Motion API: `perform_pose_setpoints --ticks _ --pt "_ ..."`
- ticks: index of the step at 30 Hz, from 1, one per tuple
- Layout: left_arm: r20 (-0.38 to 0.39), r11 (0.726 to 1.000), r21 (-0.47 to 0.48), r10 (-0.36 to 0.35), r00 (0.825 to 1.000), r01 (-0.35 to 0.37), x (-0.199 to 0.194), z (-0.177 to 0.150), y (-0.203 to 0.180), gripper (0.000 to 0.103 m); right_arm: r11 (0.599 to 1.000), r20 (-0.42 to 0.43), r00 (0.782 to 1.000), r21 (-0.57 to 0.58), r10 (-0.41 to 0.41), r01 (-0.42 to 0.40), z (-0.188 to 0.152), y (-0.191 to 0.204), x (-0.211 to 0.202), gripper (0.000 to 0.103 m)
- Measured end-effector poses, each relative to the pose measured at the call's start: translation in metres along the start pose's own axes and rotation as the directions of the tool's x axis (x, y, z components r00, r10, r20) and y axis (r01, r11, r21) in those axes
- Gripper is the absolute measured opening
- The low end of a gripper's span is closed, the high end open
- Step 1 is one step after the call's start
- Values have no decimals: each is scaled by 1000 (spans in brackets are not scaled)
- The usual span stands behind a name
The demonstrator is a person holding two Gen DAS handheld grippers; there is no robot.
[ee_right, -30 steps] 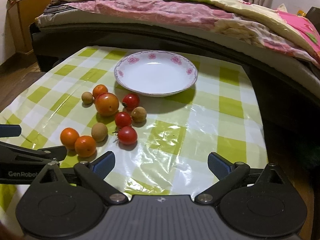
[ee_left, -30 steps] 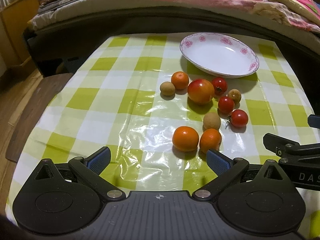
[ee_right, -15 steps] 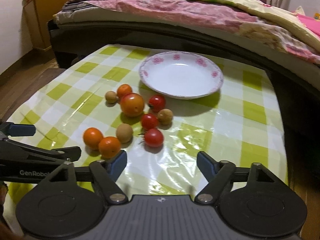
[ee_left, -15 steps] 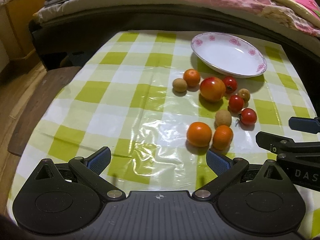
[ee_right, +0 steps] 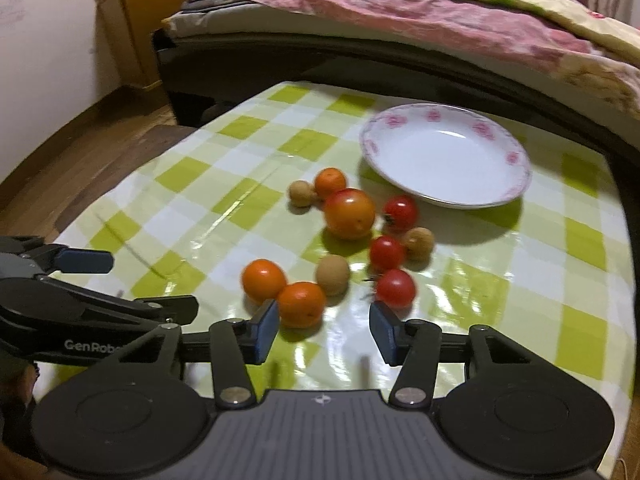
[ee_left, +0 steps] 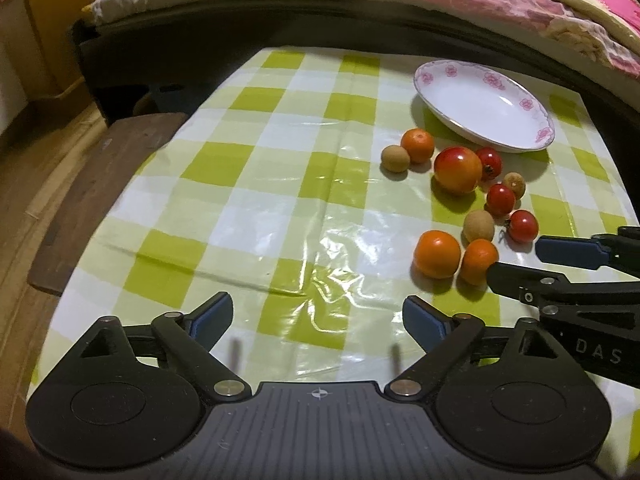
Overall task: Organize fruits
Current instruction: 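Move the right gripper to the small tangerine and close on it, then lift the tangerine with the right gripper while the left gripper approaches a longan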
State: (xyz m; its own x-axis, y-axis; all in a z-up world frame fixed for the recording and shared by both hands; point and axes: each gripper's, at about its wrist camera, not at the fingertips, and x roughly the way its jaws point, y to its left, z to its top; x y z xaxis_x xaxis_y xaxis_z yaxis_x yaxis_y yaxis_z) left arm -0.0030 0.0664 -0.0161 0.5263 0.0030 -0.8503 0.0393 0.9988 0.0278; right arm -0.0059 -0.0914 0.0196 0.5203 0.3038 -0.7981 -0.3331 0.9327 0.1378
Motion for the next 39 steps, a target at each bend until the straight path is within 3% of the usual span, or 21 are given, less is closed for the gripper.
perform_pose_setpoints --ticks 6,13,21,25,33,35,39 --pt "-27 1000 -20 -9 1000 8 4 -2 8 92 998 -40 998 -24 53 -54 4 8 18 42" --pt "-5 999 18 -34 999 34 1 -2 1 97 998 -50 999 -50 21 -23 8 9 31 31" --pt "14 995 26 -101 995 100 4 0 -4 97 998 -58 997 -6 56 -56 9 -2 28 27" --pt "34 991 76 -111 993 108 6 5 -19 95 998 -58 997 28 57 -56 4 -13 17 26" --pt "31 978 160 -138 990 132 24 20 -54 81 995 -54 998 103 20 -14 -2 -40 1 26" --pt "22 977 168 -137 990 131 30 21 -58 71 995 -47 999 102 22 -17 -3 -42 -2 26" --pt "8 977 162 -141 990 138 37 21 -61 63 994 -47 999 111 22 -17 -4 -47 -6 26"
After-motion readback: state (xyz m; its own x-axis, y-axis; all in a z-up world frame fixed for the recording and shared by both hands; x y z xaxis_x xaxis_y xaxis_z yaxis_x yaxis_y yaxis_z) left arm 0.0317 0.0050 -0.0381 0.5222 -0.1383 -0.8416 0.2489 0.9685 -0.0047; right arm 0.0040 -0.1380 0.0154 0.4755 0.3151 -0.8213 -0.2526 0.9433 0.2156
